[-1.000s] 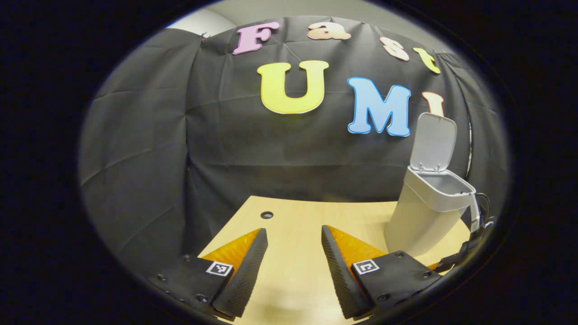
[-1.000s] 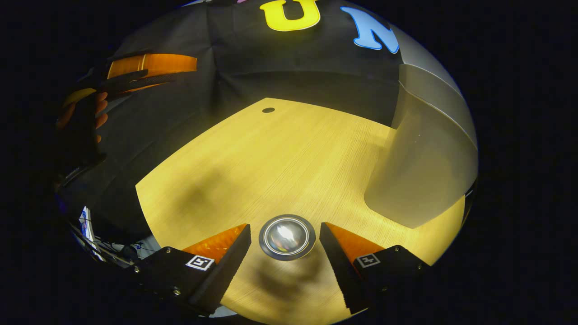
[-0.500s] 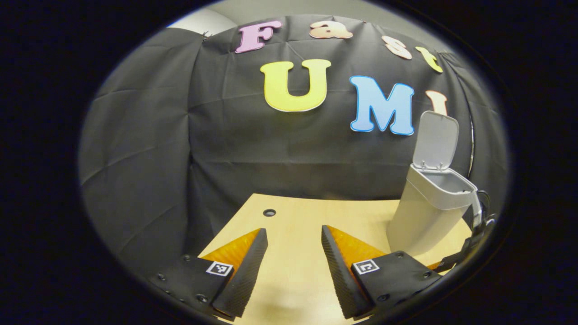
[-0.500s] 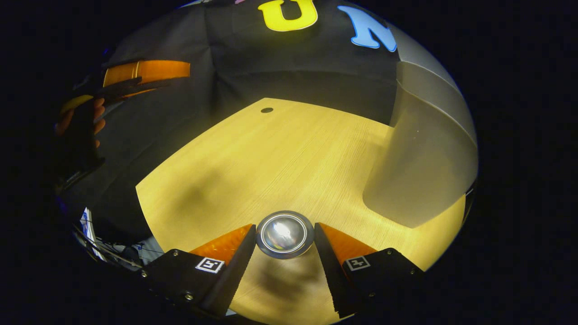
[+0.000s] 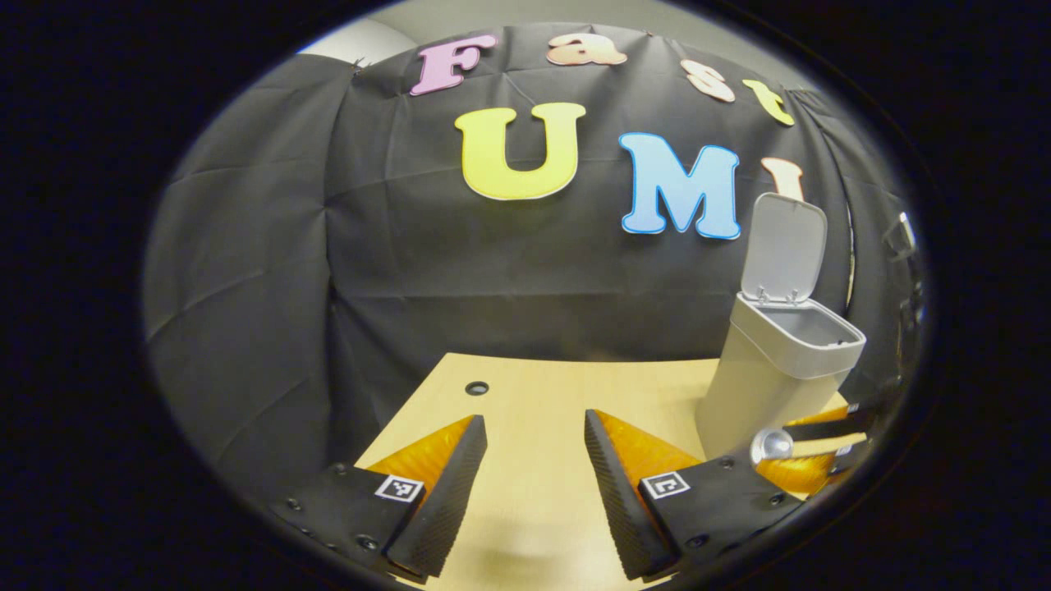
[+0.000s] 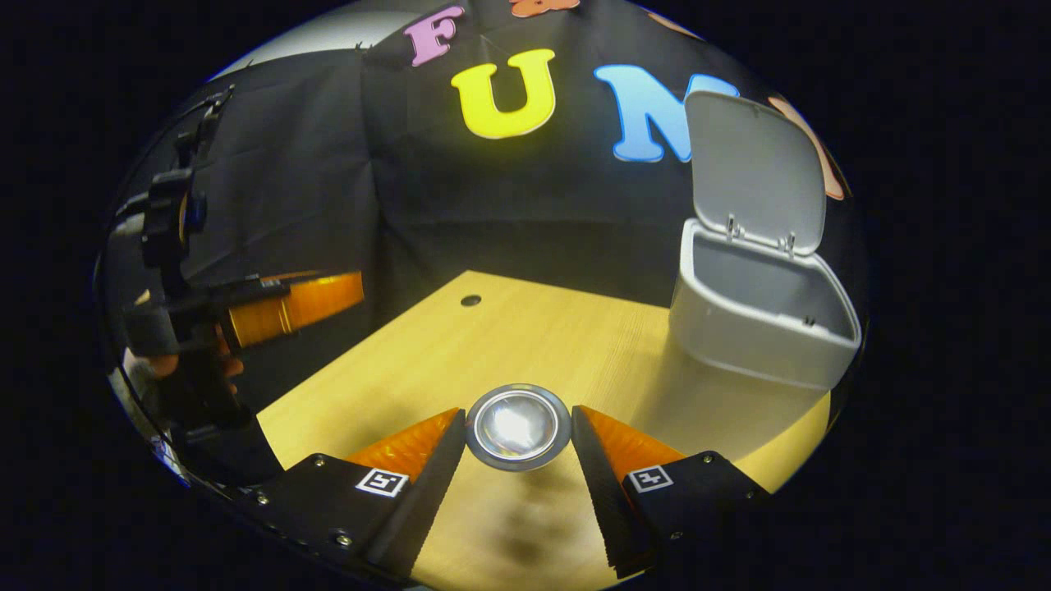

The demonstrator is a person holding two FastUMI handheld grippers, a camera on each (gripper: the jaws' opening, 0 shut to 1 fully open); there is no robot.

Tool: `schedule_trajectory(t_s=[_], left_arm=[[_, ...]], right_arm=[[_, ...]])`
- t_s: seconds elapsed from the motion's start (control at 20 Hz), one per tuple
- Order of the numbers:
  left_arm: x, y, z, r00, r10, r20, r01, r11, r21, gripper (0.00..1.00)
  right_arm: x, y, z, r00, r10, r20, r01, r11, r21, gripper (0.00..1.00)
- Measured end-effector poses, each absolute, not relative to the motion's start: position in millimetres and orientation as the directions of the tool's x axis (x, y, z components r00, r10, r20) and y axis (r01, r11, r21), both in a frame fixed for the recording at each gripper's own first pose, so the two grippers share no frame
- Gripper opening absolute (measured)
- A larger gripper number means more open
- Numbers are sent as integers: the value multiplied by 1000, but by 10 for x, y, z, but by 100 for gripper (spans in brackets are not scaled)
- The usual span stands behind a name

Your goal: Press the lid of the desktop garbage bin to open it, pick up the crumpled paper on the desktop and throw it into the bin, then pick up the pop can on the desktop and drop it into the bin, and finally close the garbage bin lid.

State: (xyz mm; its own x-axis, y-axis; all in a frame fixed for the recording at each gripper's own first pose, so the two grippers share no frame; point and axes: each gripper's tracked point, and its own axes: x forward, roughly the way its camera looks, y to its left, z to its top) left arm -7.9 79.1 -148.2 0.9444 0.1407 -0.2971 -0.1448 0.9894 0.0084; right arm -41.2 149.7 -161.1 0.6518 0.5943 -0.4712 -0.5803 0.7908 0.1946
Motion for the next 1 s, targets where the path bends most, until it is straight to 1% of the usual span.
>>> schedule_trajectory(t_s=[0.05,0.15,0.4,0.55,0.7,0.8,0.9,1.0], left_arm=[[-49,770,-1487,945,135,-297,-138,990,10,87],[-13,729,-1484,947,124,-297,-125,992,14,76],[75,624,-1499,949,100,-298,-99,995,18,76],[116,583,-1513,950,88,-300,-86,996,21,76],[164,534,-1537,949,77,-305,-73,997,23,75],[77,480,-1573,949,69,-309,-65,998,23,87],[121,439,-1613,948,62,-313,-58,998,22,76],[148,415,-1630,947,55,-317,-52,998,20,79]], right_arm=[[-362,1492,-1468,670,595,-444,-577,794,194,82],[-224,1458,-1188,705,594,-388,-568,800,193,82],[94,1260,-607,790,556,-259,-526,831,180,82],[288,1030,-347,839,507,-199,-482,861,163,82],[455,752,-207,882,442,-162,-422,895,144,82],[537,570,-185,904,400,-151,-381,914,136,82],[600,399,-203,921,359,-154,-341,931,130,82],[650,222,-247,936,315,-160,-299,947,117,82]])
